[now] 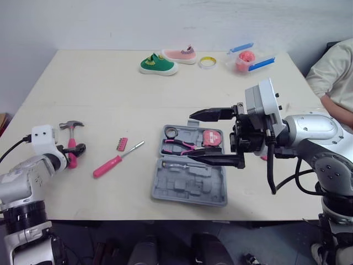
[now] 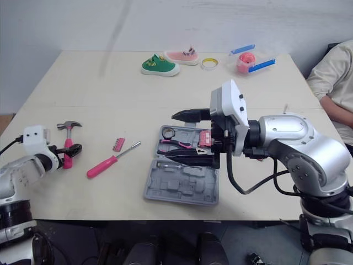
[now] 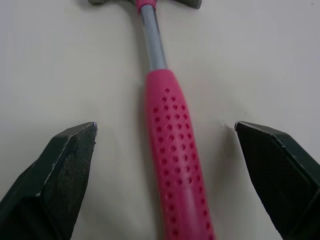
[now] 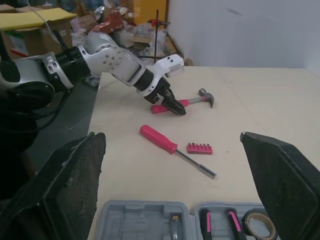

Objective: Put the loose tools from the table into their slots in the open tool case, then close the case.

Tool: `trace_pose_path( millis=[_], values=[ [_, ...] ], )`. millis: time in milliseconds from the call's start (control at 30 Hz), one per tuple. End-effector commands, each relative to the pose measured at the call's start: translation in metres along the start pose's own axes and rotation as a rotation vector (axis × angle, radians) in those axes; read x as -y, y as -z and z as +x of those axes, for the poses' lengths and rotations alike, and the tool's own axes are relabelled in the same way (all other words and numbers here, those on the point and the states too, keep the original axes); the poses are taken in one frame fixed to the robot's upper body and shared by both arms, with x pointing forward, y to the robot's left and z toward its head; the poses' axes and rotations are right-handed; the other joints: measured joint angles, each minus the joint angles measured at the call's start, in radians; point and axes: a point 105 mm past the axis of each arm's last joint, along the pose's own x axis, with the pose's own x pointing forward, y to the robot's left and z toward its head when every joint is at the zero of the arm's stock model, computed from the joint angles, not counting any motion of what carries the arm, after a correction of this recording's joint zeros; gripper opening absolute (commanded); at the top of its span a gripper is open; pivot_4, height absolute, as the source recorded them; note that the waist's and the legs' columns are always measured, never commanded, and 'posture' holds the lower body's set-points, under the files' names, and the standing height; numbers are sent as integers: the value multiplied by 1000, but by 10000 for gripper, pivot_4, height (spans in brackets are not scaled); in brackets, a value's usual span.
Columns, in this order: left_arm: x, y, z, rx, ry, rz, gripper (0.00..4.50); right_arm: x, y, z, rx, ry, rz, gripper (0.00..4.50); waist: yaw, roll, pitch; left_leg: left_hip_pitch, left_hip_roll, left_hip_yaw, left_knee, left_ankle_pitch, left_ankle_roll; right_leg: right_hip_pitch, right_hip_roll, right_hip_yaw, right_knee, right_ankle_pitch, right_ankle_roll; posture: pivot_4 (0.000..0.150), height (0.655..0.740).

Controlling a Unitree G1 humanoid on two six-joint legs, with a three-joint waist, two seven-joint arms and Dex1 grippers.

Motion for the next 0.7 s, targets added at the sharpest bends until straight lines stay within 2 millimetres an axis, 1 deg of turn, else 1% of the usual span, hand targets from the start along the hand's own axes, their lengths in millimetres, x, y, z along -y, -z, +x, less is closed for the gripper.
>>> trace_pose_path(
  millis=[33,67,200,233,333,367,400,467,500,567,600,633,700],
  values=[
    [9,7,7,-26,30,32,32144,2,-3,-3,0,27,-30,45000,-2,0,0,0,0,0,0,0,0,0,0,0,0,0,0,1500,7400],
    [11,8,7,-31,33,35,26502,3,-2,-4,-4,35,-31,45000,-1,0,0,0,0,0,-1,0,0,0,0,0,0,0,0,1500,7400],
    [11,5,5,-18,35,25,8900,6,-2,-9,-11,66,-37,45000,0,0,0,0,0,0,-1,0,0,0,0,0,0,0,0,1500,7400],
    [9,3,4,-12,34,29,6189,6,-3,-10,-10,69,-37,45000,0,0,0,0,0,0,0,0,0,0,0,0,0,0,0,1500,7400],
    [5,-1,2,4,26,57,5828,5,-4,-11,-12,72,-37,45000,-1,0,0,0,0,0,0,0,0,0,0,0,0,0,0,1500,7400],
    [4,-9,0,45,28,136,5828,4,-4,-13,-16,71,-36,45000,-1,0,0,0,0,0,0,0,0,0,0,0,0,0,0,1500,7400],
    [8,-20,-4,93,56,203,5828,2,-4,-14,-22,69,-34,45000,-2,0,0,0,0,0,0,0,0,0,0,0,0,0,0,1500,7400],
    [27,-43,-15,184,162,240,5828,0,-4,-17,-30,67,-28,45000,-3,0,0,0,0,0,-1,0,0,0,0,0,0,0,0,1500,7400],
    [40,-54,-21,224,236,265,5828,-2,-3,-19,-34,65,-19,45000,-3,0,0,0,0,0,-1,0,0,0,0,0,-1,0,0,1500,7400],
    [76,-66,-39,269,446,408,5828,-7,-1,-24,-56,52,1,45000,-3,0,0,0,0,0,-1,0,0,0,0,0,-1,0,0,1500,7400],
    [99,-65,-51,281,579,508,5828,-11,2,-27,-73,42,18,45000,-2,0,0,-1,0,0,-1,0,0,-1,0,0,-1,0,0,1500,7400],
    [120,-61,-63,276,712,586,5828,-14,6,-30,-94,36,34,45000,0,-1,1,-1,0,0,-1,0,0,-1,0,-1,-1,0,0,1500,7400],
    [155,-42,-83,200,938,712,5827,-22,18,-39,-160,37,70,45000,-1,-2,1,-4,0,-1,-1,0,0,-2,-1,-2,-2,0,0,1500,7400]
  ],
)
